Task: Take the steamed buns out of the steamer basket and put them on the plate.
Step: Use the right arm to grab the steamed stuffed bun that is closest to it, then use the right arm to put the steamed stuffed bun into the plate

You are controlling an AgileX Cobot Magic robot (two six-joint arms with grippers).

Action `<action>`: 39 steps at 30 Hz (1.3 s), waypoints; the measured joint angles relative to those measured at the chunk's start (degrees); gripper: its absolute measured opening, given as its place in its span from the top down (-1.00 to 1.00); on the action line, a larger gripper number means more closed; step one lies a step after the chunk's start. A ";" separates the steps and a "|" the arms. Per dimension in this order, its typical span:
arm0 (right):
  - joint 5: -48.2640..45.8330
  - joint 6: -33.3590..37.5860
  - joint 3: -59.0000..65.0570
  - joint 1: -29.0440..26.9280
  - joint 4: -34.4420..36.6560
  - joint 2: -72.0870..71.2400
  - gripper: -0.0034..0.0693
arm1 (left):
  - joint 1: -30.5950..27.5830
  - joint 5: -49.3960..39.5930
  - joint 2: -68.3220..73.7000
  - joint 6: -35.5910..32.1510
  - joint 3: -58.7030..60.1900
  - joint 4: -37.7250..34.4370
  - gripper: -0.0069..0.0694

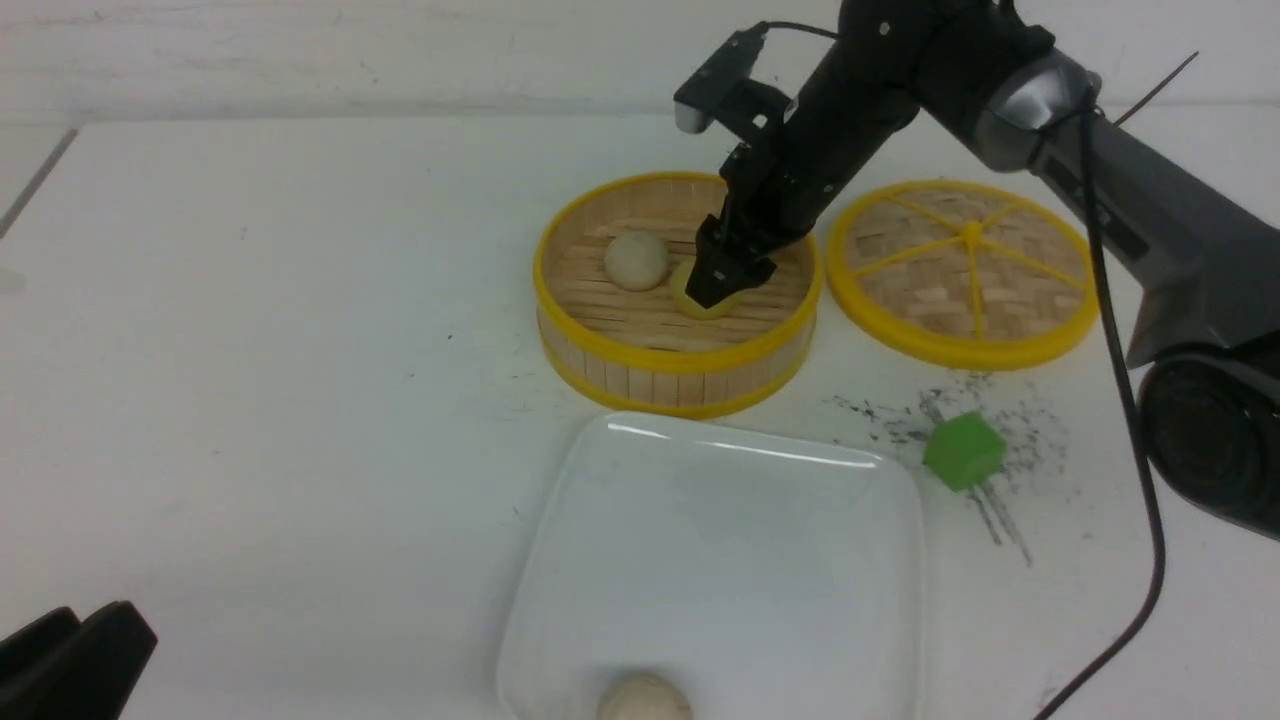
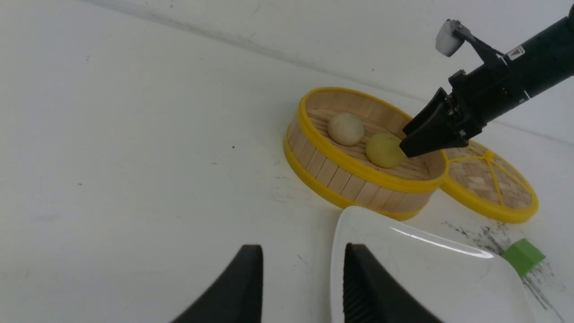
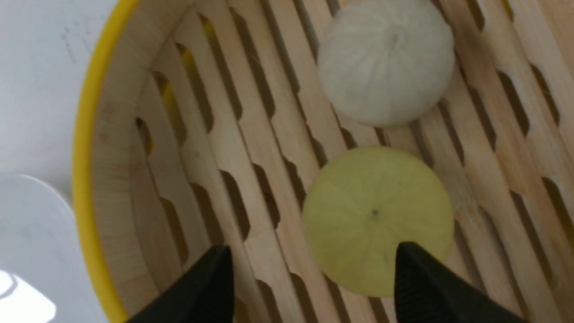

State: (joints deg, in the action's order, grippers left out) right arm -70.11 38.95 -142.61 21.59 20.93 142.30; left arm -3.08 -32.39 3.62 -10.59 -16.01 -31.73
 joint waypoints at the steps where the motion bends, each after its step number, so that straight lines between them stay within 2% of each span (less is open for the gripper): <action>1: 0.43 0.00 0.00 0.00 -0.98 0.34 -0.40 | 0.00 -0.28 0.00 0.00 0.00 0.00 0.08; 13: 7.26 0.05 0.00 0.00 -2.62 2.16 -0.37 | 0.00 -0.28 0.00 -0.04 0.00 0.30 0.08; 16: 7.90 0.15 0.00 0.00 -2.62 2.16 -0.08 | 0.00 -0.28 0.00 -0.04 0.00 0.36 0.08; 18: 8.54 0.22 0.00 0.00 -2.62 2.16 0.28 | 0.00 -0.28 0.00 -0.04 0.00 0.41 0.08; 20: 8.64 0.42 0.00 0.00 -2.62 2.16 0.73 | 0.00 -0.28 0.00 -0.04 0.00 0.41 0.08; 21: 8.64 0.41 0.00 0.00 -2.62 2.16 0.73 | 0.00 -0.28 0.00 -0.04 0.00 0.41 0.08; 22: 8.64 0.48 0.00 0.00 -2.77 2.16 0.87 | 0.00 -0.28 0.00 -0.04 0.00 0.41 0.08; 32: 7.59 0.61 0.00 0.00 -4.61 1.17 0.89 | 0.00 -0.28 0.00 -0.04 0.00 0.88 0.08; 39: 4.33 -1.15 0.05 0.00 -7.24 -8.82 0.89 | 0.00 -0.38 0.00 -0.04 0.00 1.07 0.08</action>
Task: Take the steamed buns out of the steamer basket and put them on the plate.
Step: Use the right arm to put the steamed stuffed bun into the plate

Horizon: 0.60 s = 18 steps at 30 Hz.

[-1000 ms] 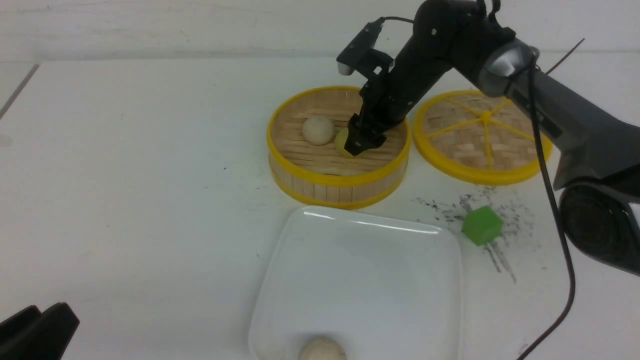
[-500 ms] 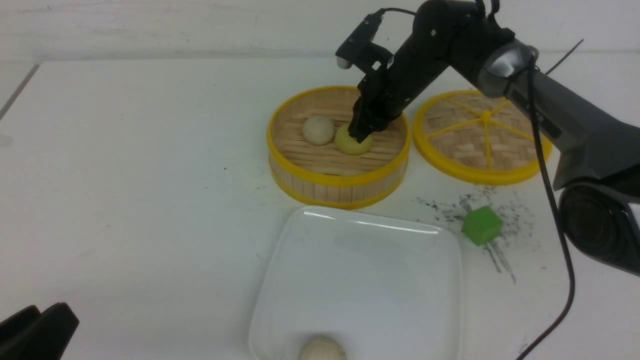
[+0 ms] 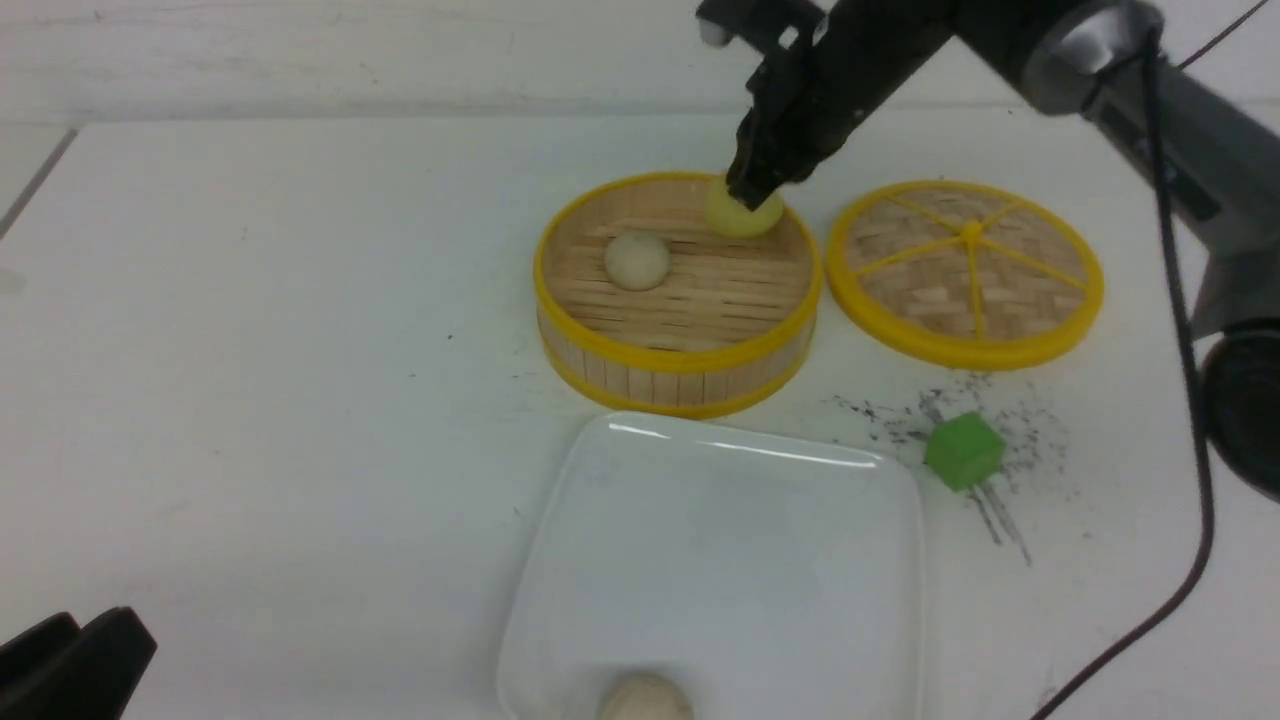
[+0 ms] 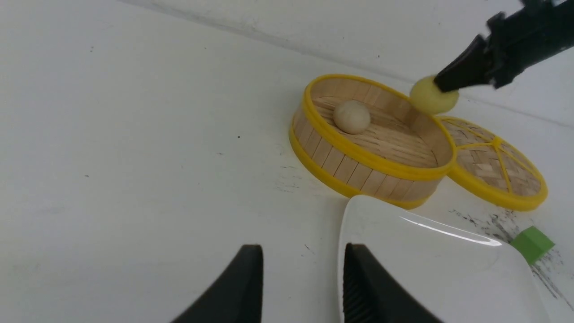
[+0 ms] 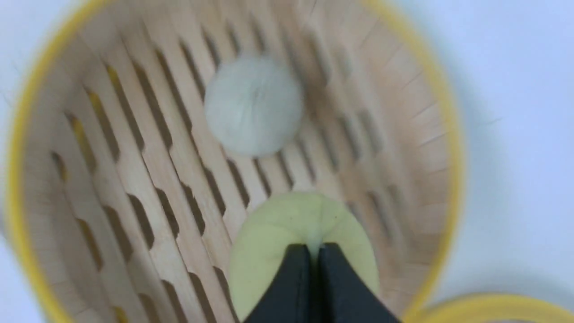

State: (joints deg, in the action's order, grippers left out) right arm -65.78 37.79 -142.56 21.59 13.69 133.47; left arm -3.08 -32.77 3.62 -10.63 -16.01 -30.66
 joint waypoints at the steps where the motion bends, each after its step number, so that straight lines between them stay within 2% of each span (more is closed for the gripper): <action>1: -0.51 -0.64 0.00 0.00 0.00 -1.79 0.89 | 0.00 0.00 0.00 0.00 0.00 0.00 0.08; 7: -6.17 -8.22 0.01 0.00 -0.13 -9.59 0.88 | 0.00 0.00 0.00 0.00 0.00 0.05 0.08; 18: -6.17 -19.78 3.02 0.00 3.99 -20.07 0.88 | 0.00 0.21 0.00 0.00 0.00 0.27 0.08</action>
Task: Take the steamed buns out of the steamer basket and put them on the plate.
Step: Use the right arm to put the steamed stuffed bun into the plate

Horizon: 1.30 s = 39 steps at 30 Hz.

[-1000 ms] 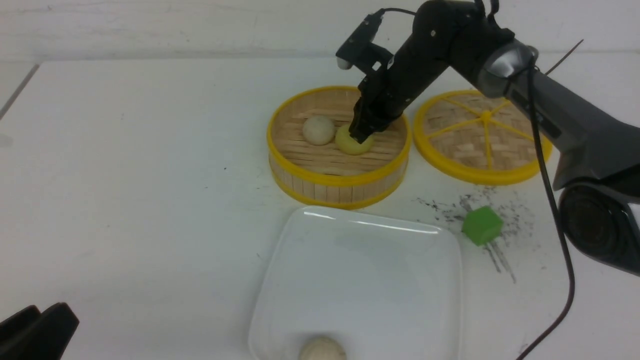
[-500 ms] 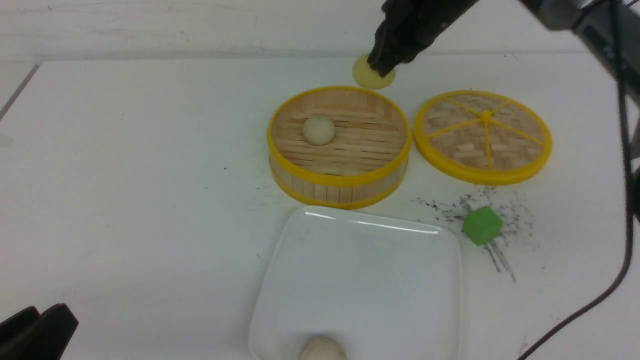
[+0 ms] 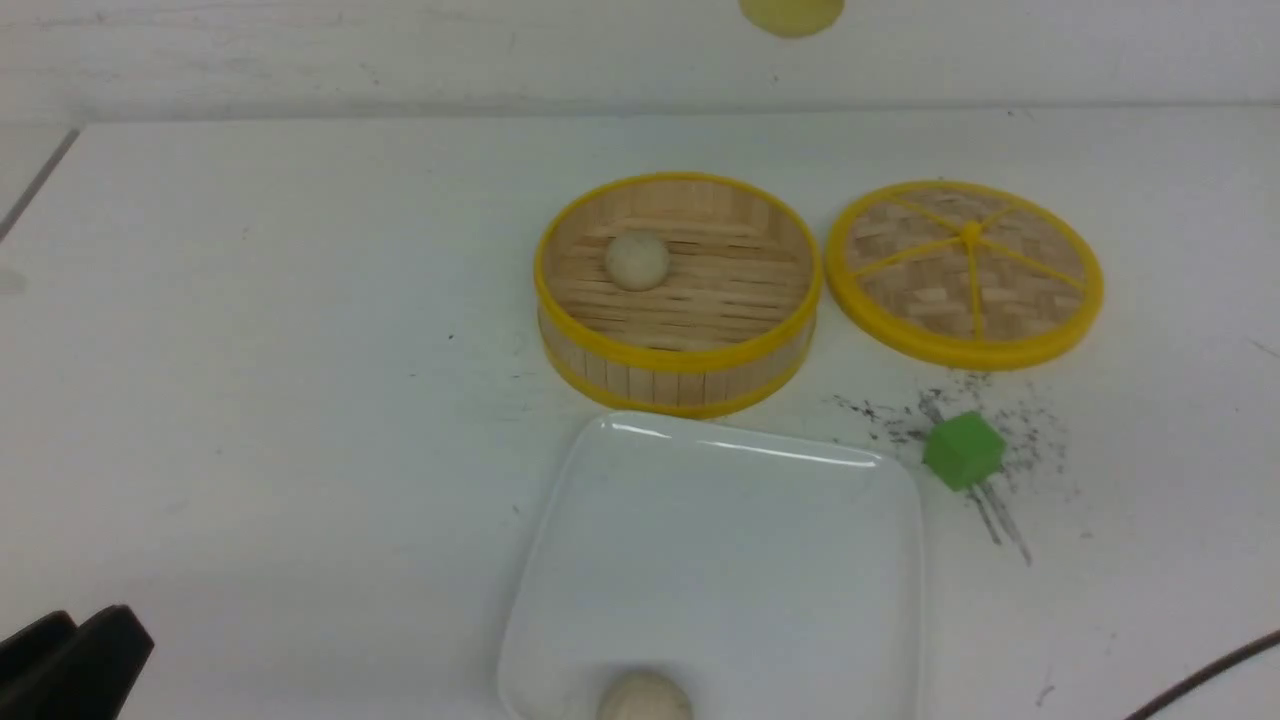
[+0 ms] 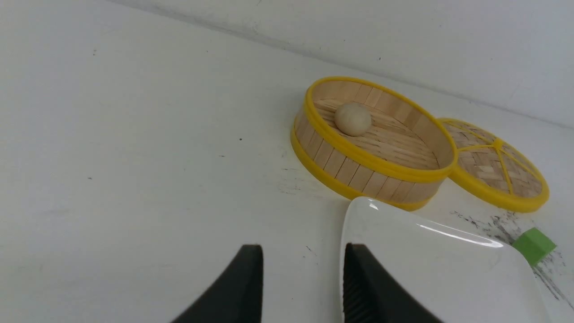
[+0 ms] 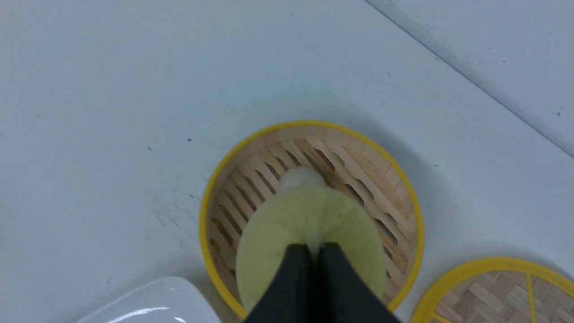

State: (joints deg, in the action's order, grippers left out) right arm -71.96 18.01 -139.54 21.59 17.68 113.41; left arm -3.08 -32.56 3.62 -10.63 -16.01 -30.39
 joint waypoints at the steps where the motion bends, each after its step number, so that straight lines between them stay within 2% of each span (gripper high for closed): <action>1: 0.00 -0.23 0.34 0.00 0.00 -0.32 0.88 | 0.00 0.00 0.00 0.00 0.00 0.00 0.08; 4: 0.00 -3.44 11.08 0.00 0.40 -7.36 0.88 | 0.00 0.01 0.00 0.00 0.00 0.00 0.08; 5: 0.00 -3.52 11.91 0.00 0.48 -7.79 0.88 | 0.00 0.07 0.00 0.00 0.00 0.00 0.08; 6: 0.00 -3.49 21.07 0.00 1.25 -12.33 0.87 | 0.00 0.06 0.00 0.00 0.00 0.00 0.08; 8: 0.00 -3.18 26.01 0.00 2.11 -14.66 0.87 | 0.00 0.06 0.00 0.00 0.00 0.00 0.08; 9: 0.05 -1.95 34.01 0.00 3.72 -18.36 0.87 | 0.00 0.12 0.00 0.00 0.00 0.00 0.08; 13: 0.10 2.77 52.49 0.00 7.18 -26.67 0.87 | 0.00 0.12 0.00 0.00 0.00 0.00 0.08; 16: 2.81 5.92 65.40 0.00 10.56 -30.81 0.86 | 0.00 0.12 0.00 0.00 0.00 0.00 0.08; 17: 3.50 6.14 66.18 0.00 11.09 -30.97 0.86 | 0.00 0.12 0.00 0.00 0.00 0.00 0.08; 22: 15.47 15.80 83.19 0.00 19.62 -31.33 0.86 | 0.00 0.07 0.00 0.00 0.00 0.00 0.08; 25: 20.01 22.26 88.01 0.00 25.79 -30.08 0.86 | 0.00 0.07 0.00 -0.12 0.00 0.00 0.08; 31: 23.43 34.27 89.65 0.00 36.88 -25.77 0.86 | 0.00 0.11 0.00 -0.27 0.00 0.00 0.08; 39: 26.16 38.78 89.65 0.00 38.44 -21.36 0.86 | 0.00 0.11 0.00 -0.40 0.00 0.00 0.08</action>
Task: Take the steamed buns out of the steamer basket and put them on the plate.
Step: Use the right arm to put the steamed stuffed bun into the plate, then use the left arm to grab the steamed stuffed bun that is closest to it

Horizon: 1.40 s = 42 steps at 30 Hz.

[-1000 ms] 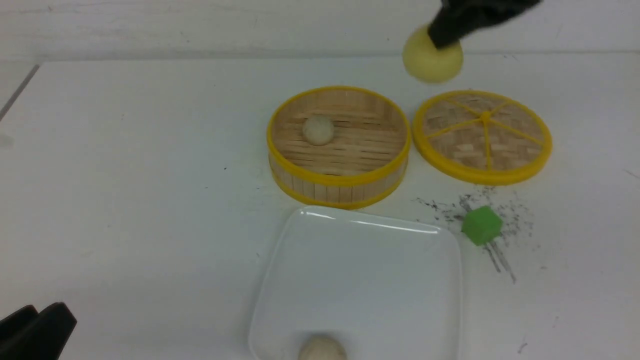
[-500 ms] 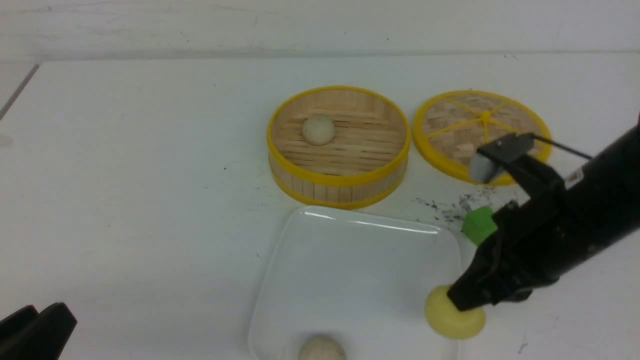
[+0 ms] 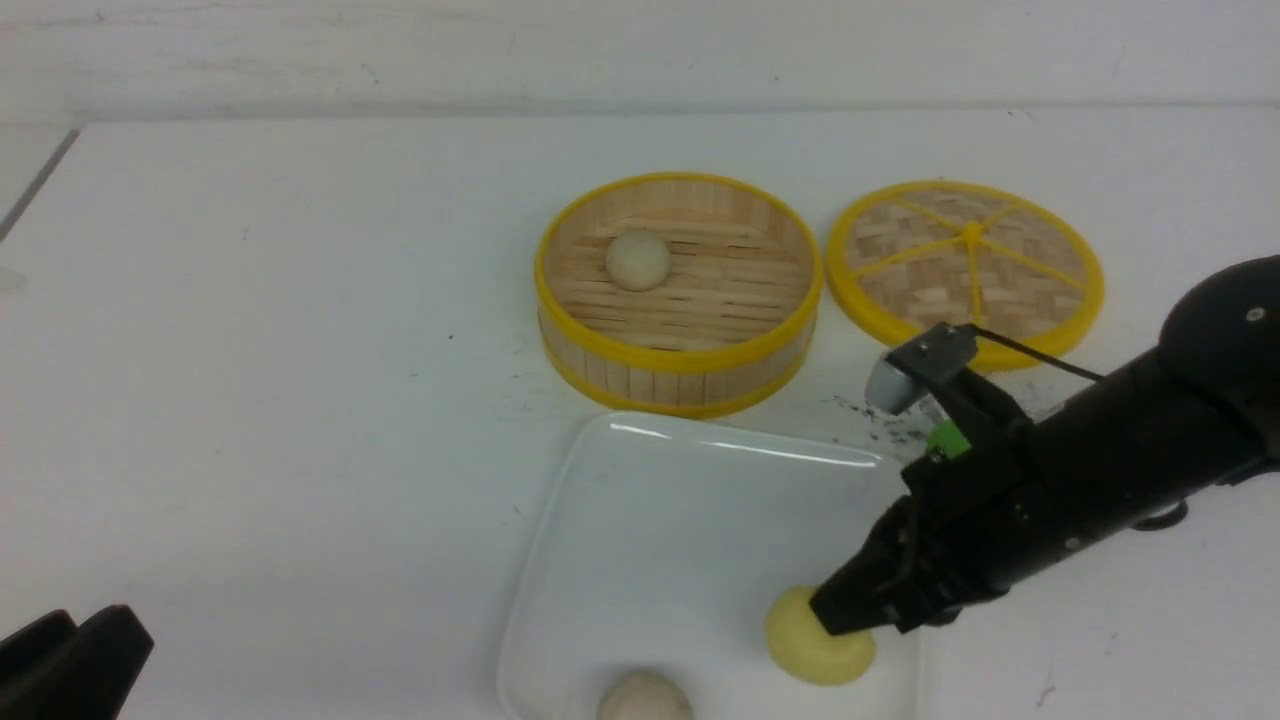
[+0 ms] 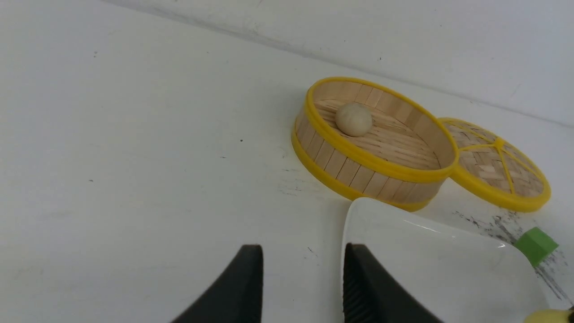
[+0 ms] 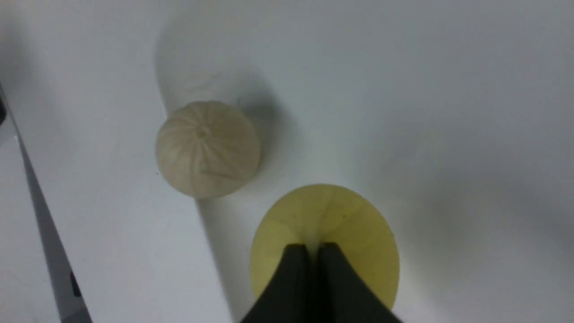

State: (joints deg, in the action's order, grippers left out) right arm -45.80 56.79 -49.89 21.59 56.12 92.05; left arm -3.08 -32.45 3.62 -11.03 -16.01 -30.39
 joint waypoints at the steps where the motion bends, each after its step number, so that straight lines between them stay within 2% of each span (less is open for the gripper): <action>1: 0.11 1.08 0.00 0.00 0.00 0.76 0.86 | 0.00 0.00 0.00 0.00 0.00 0.00 0.08; 8: 0.24 1.69 0.00 0.00 -0.68 1.14 0.83 | 0.00 -0.24 0.00 0.00 0.00 0.00 0.08; 11: -0.27 1.75 0.00 0.00 -2.83 1.14 0.71 | 0.00 -0.45 0.00 0.00 0.00 0.00 0.08; 13: -0.32 1.75 0.00 0.00 -3.63 1.14 0.52 | 0.00 -0.69 0.00 0.00 0.00 0.00 0.08; 15: -0.20 1.75 0.00 0.00 -3.72 1.14 0.25 | 0.00 -0.93 0.00 0.00 0.00 0.00 0.08; 16: -0.09 1.75 0.00 0.00 -3.72 1.14 0.04 | 0.00 -0.97 0.00 0.00 0.00 0.00 0.08; 19: 0.73 2.08 0.00 0.00 -3.19 1.14 -0.33 | 0.00 -1.10 0.00 0.00 0.00 0.00 0.08; 21: 1.28 2.94 0.00 0.00 -2.82 1.14 -0.43 | 0.00 -1.25 0.00 0.00 0.00 0.00 0.08; 23: 3.08 7.72 0.00 0.00 -0.48 0.88 -0.58 | 0.00 -1.29 0.00 0.00 0.00 0.00 0.08; 24: 3.65 8.77 0.00 0.00 0.19 0.78 -0.59 | 0.00 -1.29 0.00 0.00 0.00 0.00 0.08; 26: 6.62 17.08 -0.38 0.00 6.89 -0.96 -0.62 | 0.00 -1.29 0.00 0.00 0.00 0.00 0.08; 28: 8.13 21.01 -0.92 0.00 10.20 -2.30 -0.62 | 0.00 -1.29 0.00 0.00 0.00 0.00 0.08; 31: 13.59 33.74 -3.56 0.00 19.78 -8.11 -0.57 | 0.00 -1.29 0.00 -0.33 0.00 0.00 0.08; 32: 13.59 33.74 -3.56 0.00 20.32 -8.11 -0.57 | 0.00 -1.29 0.00 -0.46 0.00 0.00 0.08; 35: 21.18 44.39 -5.82 0.00 29.27 -15.90 -0.52 | 0.00 -1.29 0.00 -1.56 0.00 0.00 0.08; 37: 25.54 47.58 -5.98 0.00 32.78 -20.90 -0.51 | 0.00 -1.29 0.00 -1.70 0.00 0.00 0.08; 42: 33.57 49.18 -3.98 0.00 37.66 -33.04 -0.51 | 0.00 -1.29 0.00 -1.81 0.00 0.00 0.08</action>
State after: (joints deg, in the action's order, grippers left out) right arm -12.23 105.97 -53.87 21.59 93.78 59.01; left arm -3.08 -33.75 3.62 -12.85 -16.01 -30.39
